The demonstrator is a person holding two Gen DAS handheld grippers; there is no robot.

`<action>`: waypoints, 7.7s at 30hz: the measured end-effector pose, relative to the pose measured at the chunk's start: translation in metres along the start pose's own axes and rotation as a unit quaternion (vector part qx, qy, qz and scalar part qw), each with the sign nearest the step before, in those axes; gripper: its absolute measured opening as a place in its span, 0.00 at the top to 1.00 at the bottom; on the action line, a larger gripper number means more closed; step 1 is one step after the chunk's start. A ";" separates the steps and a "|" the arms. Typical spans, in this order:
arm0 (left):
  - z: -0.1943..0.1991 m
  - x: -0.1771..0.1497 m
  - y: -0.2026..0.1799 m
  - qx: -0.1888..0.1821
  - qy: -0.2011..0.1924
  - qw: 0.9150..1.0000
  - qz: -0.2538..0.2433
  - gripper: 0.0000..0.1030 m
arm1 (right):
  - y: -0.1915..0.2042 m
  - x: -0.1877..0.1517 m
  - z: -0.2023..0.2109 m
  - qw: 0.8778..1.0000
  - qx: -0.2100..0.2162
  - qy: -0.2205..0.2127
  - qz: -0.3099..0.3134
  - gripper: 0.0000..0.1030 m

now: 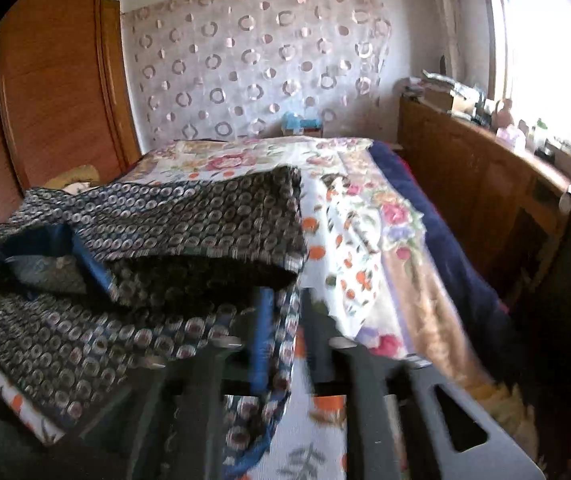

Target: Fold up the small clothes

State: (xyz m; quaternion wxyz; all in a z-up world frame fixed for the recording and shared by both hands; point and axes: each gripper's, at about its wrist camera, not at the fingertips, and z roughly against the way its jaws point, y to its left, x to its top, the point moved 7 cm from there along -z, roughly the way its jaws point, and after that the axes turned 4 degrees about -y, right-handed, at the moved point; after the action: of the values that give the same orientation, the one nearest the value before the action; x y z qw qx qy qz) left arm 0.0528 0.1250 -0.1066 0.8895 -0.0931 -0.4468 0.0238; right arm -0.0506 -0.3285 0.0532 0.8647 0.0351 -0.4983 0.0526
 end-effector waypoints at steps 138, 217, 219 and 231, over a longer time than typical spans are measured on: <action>-0.091 0.091 -0.006 0.013 0.027 0.997 -0.066 0.97 | 0.088 -0.029 -0.147 0.987 0.065 0.122 0.087 0.31; 0.037 0.059 -0.146 -0.125 -0.077 0.985 -0.093 0.97 | 0.079 -0.031 -0.140 0.989 0.067 0.115 0.067 0.28; 0.033 0.067 -0.164 -0.141 -0.080 0.981 -0.104 0.97 | 0.075 -0.027 -0.132 0.991 0.064 0.103 0.063 0.28; 0.002 0.100 -0.291 -0.220 -0.059 0.957 -0.180 0.97 | 0.026 -0.009 -0.054 0.999 0.035 0.027 0.022 0.28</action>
State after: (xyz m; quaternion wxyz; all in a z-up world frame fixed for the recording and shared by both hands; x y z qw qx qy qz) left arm 0.0989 -0.1476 0.0279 0.8084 -0.2031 -0.5021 -0.2305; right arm -0.0120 -0.2969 0.0188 0.8748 0.0533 -0.4731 0.0899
